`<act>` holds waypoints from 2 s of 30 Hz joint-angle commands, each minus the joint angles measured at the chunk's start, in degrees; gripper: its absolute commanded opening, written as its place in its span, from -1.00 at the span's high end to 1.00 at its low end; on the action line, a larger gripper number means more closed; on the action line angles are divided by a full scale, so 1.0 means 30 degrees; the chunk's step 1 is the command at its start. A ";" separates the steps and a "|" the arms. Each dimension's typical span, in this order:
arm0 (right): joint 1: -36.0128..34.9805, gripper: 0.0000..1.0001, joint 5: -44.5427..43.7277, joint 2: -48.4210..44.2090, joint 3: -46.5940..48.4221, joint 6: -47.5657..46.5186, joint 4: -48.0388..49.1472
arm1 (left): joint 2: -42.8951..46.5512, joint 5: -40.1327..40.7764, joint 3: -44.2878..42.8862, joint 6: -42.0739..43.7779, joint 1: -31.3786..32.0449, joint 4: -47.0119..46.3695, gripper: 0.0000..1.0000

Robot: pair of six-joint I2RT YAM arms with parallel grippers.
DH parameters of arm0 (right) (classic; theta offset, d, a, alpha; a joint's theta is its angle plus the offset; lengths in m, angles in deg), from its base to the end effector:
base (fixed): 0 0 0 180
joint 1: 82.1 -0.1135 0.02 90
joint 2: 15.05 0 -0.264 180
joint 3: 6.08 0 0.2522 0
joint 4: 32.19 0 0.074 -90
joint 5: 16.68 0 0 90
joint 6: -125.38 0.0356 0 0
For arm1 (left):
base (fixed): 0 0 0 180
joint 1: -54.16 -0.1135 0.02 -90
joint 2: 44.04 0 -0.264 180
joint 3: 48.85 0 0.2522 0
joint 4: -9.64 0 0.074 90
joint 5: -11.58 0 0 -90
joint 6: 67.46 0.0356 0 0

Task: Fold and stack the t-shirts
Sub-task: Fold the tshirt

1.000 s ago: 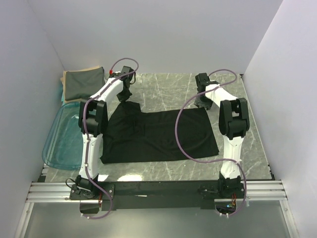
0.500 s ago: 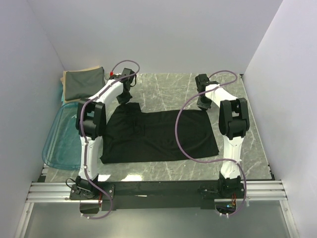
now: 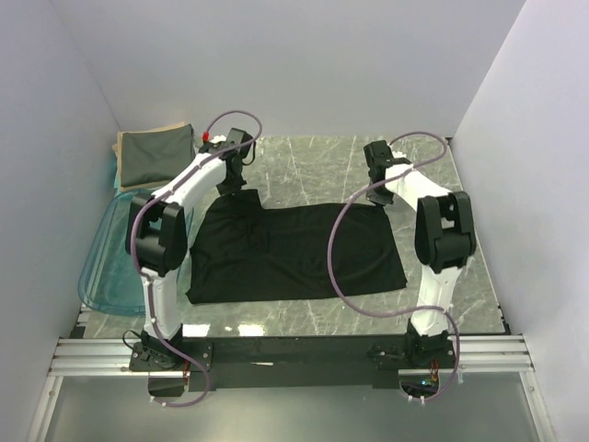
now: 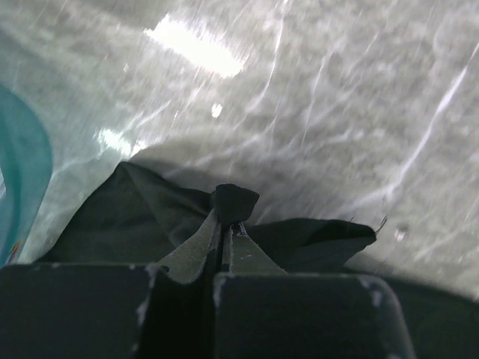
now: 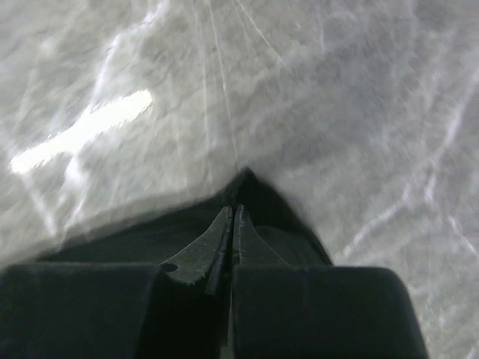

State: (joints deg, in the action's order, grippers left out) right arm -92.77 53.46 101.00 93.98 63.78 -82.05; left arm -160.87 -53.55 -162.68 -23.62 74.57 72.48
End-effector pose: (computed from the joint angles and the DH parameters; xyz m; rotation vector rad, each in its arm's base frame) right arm 0.4173 0.0663 0.1831 0.5010 2.5753 -0.2450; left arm 0.4125 -0.1375 0.2389 -0.6861 2.4611 0.1707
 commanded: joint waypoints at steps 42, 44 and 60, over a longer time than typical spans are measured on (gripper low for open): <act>-0.0719 0.42 -0.1492 -1.5827 -1.4350 0.2543 0.1433 | 1.3132 0.2407 1.6131 -0.7496 0.6557 0.1040 0.04; -0.0748 0.22 -0.1731 -1.6996 -1.4674 0.2778 0.0960 | 1.4040 0.2406 1.6043 -0.7672 0.7082 0.1656 -0.34; -0.0777 -0.49 0.7612 -1.5310 -1.2716 0.0669 0.5759 | 1.1235 -0.0228 1.3672 -0.3662 0.7261 -0.4930 -0.99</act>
State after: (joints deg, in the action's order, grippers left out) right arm -94.61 67.08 51.08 52.36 67.11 -71.71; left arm -124.22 -50.67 -118.62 -38.72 96.45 64.87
